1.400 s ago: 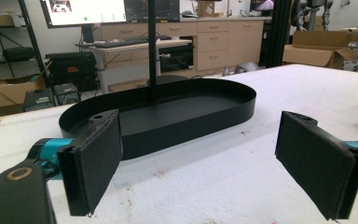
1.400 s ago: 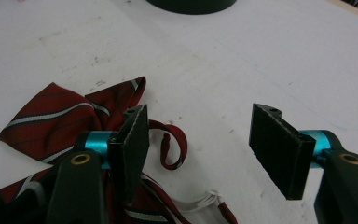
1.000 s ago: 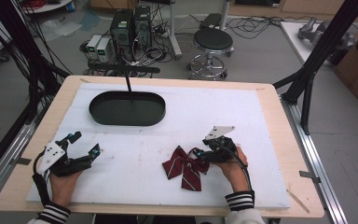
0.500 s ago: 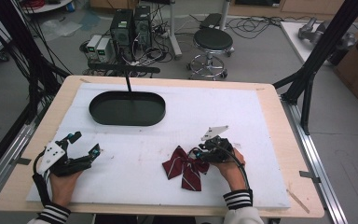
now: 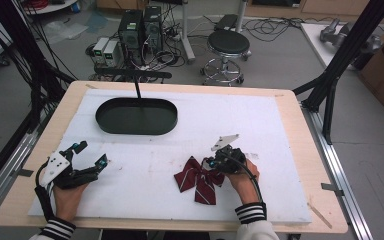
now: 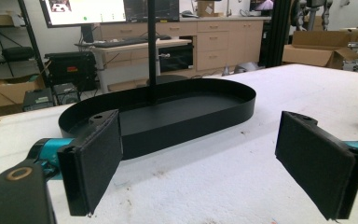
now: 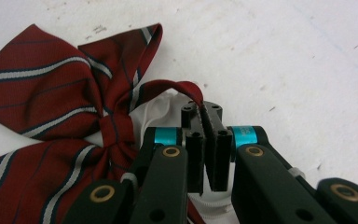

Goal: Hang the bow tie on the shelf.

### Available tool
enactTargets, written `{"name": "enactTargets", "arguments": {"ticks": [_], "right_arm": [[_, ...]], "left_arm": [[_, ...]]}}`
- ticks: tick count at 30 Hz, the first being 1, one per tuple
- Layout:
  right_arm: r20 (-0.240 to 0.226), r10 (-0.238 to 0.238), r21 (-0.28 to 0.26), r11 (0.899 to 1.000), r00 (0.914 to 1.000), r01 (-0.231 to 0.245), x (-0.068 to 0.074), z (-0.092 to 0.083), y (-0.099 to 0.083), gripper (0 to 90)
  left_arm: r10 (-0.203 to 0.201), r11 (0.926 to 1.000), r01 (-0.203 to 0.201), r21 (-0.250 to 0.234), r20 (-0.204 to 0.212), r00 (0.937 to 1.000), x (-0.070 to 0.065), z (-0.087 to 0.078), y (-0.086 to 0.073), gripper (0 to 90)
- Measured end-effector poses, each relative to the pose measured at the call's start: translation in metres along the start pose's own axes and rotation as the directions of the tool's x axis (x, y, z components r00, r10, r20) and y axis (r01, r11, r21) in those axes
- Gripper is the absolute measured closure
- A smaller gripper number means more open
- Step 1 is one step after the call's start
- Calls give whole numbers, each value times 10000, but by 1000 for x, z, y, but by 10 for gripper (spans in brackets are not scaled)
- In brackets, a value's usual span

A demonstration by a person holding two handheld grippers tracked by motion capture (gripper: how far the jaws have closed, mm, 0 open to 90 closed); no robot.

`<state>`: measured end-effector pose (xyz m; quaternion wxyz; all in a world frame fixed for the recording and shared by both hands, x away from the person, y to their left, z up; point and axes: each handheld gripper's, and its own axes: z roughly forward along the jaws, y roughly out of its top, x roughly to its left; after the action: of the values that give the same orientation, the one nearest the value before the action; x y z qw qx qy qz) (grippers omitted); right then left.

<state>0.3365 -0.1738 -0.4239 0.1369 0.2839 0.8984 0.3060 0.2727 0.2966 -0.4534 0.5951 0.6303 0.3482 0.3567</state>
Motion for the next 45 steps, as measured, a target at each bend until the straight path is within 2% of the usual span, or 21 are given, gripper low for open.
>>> {"name": "enactTargets", "arguments": {"ticks": [9,16,18,19,22,26,32,34,36,39,41,42,45], "right_arm": [[115,143,-822,9965,9998,-133,1,-7,3,879],[456,277,-1693,9854,9986,-196,1,-16,6,879],[552,352,-2012,9793,9979,-234,1,-19,7,880],[682,392,-2298,9730,9969,-225,1,-23,9,880],[838,412,-2530,9673,9956,-187,2,-27,12,880],[1091,406,-3026,9531,9932,-57,3,-35,22,880],[1499,143,-3592,9324,9886,410,8,-44,43,880],[1515,183,-3755,9260,9883,404,10,-46,51,880],[1667,65,-4004,9142,9860,617,11,-48,61,880],[1744,0,-4217,9037,9847,747,14,-49,73,880],[1761,-89,-4418,8929,9843,871,16,-50,82,879],[1784,-135,-4407,8929,9839,921,16,-50,86,880],[1875,-193,-4545,8846,9821,1042,18,-49,98,879]], "left_arm": [[26,10000,-26,26,11,10000,0,0,0,152],[24,10000,-24,25,8,10000,0,0,0,152],[22,10000,-22,28,10,10000,0,0,0,152],[15,10000,-15,20,7,10000,0,0,0,152],[3,10000,-3,21,-3,10000,0,0,0,152],[-3,10000,3,20,-1,10000,0,0,0,152],[-8,10000,8,17,1,10000,0,0,0,152],[5,10000,-5,25,3,10000,0,0,0,152],[-2,10000,2,22,5,10000,0,0,0,152],[3,10000,-3,23,8,10000,0,0,0,152],[1,10000,-1,24,9,10000,0,0,0,152],[-8,10000,8,19,8,10000,0,0,0,152],[-5,10000,5,24,10,10000,0,0,0,152]]}}
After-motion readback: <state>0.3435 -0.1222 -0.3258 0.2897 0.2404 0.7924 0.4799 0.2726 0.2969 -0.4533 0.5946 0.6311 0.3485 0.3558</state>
